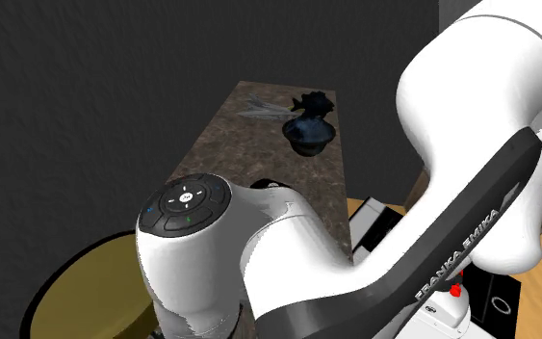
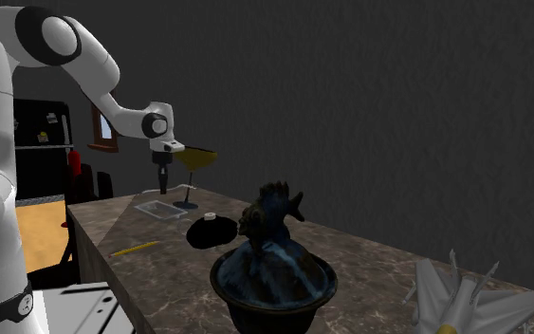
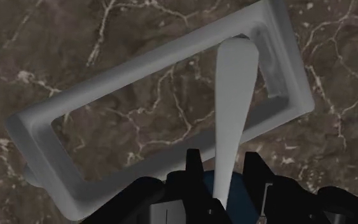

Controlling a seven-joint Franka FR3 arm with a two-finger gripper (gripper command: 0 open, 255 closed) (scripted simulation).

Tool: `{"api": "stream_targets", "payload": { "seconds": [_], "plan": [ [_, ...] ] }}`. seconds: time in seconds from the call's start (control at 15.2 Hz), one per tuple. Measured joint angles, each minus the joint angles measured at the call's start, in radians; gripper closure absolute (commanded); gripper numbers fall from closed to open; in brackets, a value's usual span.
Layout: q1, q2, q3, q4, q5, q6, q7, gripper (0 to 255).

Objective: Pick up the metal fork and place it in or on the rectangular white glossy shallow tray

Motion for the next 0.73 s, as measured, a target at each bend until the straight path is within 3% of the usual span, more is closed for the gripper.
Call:
{"api": "stream_targets", "payload": {
  "seconds": [0.13, 0.33, 0.46, 0.73],
  "plan": [
    [-0.003, -0.010, 0.004, -0.041, 0.032, -0.077, -0.015, 0],
    [-0.005, -0.008, 0.003, -0.049, 0.039, -0.116, -0.020, 0],
    [-0.004, 0.006, 0.001, -0.035, 0.028, -0.122, -0.015, 0],
    [-0.015, -0.034, -0.003, 0.027, 0.047, -0.220, -0.032, 0]
  ]
}}
